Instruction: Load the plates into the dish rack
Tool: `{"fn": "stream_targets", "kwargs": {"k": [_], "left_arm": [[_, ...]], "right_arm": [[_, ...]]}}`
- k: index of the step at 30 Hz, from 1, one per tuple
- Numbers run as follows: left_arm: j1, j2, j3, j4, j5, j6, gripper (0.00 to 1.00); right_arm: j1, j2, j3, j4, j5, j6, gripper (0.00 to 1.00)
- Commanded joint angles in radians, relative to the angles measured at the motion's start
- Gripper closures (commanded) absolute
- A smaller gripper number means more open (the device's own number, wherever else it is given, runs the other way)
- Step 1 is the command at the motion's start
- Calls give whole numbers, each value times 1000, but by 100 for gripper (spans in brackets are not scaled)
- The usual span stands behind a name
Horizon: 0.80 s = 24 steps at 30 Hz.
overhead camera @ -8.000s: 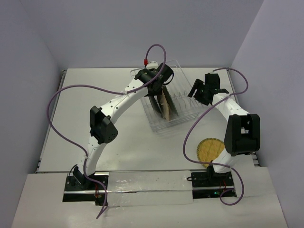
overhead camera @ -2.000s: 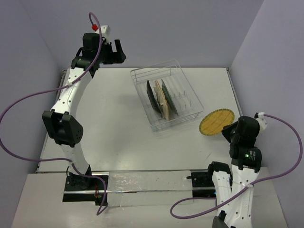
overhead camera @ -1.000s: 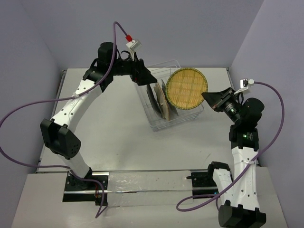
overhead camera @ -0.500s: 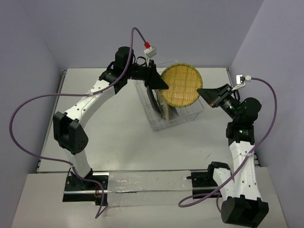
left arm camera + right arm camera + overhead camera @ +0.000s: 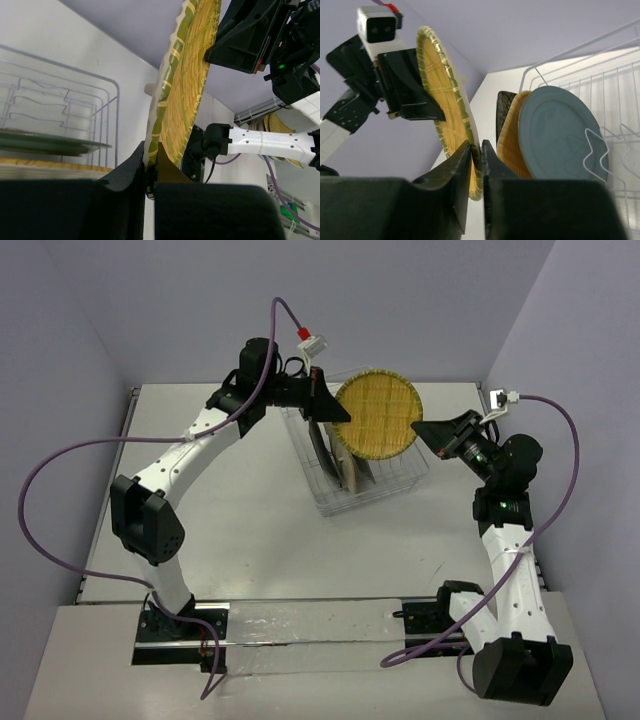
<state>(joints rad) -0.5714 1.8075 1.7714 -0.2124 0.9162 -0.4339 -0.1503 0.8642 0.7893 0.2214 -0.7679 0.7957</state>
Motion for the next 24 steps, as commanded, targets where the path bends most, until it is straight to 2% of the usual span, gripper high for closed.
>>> {"fn": "stream_targets", "kwargs": {"k": [1, 5, 6, 9, 11, 15, 16, 19, 24], "left_arm": [[-15, -133, -35, 126, -173, 5, 100], [-13, -243, -79, 116, -361, -9, 100], [-13, -246, -85, 116, -364, -9, 100], [-12, -310, -93, 80, -527, -20, 100], [-10, -331, -82, 32, -640, -28, 100], [-10, -341, -29, -127, -912, -106, 100], [-10, -335, -3, -193, -1037, -142, 100], [-8, -301, 133, -428, -1275, -280, 100], [-6, -236, 296, -755, -1442, -460, 100]], "right_arm": [[37, 32, 62, -24, -23, -20, 69], [37, 75, 80, -31, 20, -49, 35], [37, 76, 80, -31, 39, -50, 34], [37, 126, 109, -48, 88, -78, 24], [37, 158, 136, -82, 127, -110, 20], [37, 208, 192, -201, 316, -213, 18], [38, 232, 217, -239, 391, -249, 17], [55, 300, 262, -315, 579, -341, 14], [108, 470, 378, -404, 665, -491, 10]]}}
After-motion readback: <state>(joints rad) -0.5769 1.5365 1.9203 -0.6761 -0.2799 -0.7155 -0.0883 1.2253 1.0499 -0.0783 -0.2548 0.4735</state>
